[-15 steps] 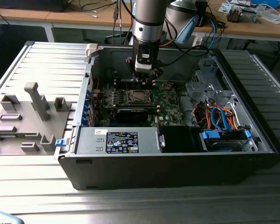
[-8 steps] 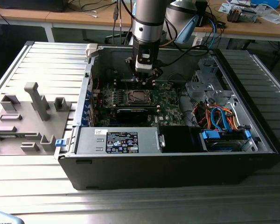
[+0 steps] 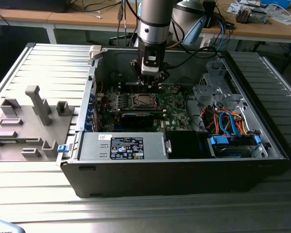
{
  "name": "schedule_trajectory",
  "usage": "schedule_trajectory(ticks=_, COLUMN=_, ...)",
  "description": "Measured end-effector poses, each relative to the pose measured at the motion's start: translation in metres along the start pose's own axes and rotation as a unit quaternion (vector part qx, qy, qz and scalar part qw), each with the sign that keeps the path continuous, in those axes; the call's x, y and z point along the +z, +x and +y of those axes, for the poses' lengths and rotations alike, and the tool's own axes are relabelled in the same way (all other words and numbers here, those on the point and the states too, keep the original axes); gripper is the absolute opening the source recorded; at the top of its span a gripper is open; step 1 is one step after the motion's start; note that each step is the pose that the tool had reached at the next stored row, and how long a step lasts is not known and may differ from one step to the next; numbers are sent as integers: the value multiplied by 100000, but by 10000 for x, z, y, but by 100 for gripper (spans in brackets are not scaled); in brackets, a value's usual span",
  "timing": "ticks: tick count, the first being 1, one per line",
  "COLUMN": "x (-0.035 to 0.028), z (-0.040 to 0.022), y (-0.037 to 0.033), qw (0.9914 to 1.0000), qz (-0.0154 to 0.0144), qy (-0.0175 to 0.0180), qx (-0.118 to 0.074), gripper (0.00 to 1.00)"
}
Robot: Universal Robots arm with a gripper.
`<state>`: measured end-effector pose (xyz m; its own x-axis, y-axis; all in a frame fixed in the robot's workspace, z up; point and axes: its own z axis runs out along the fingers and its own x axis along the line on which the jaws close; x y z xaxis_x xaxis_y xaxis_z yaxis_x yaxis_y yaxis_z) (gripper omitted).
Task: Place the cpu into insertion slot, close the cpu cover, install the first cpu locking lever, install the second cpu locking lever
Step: 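Install the first cpu locking lever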
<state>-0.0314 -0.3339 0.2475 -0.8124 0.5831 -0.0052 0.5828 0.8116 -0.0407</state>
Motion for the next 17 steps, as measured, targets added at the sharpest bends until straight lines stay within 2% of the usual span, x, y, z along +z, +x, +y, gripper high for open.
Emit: schedule_trajectory(ticks=17, x=0, z=0, y=0, qw=99985, qz=-70, qy=-7, qx=-1706, gripper=11)
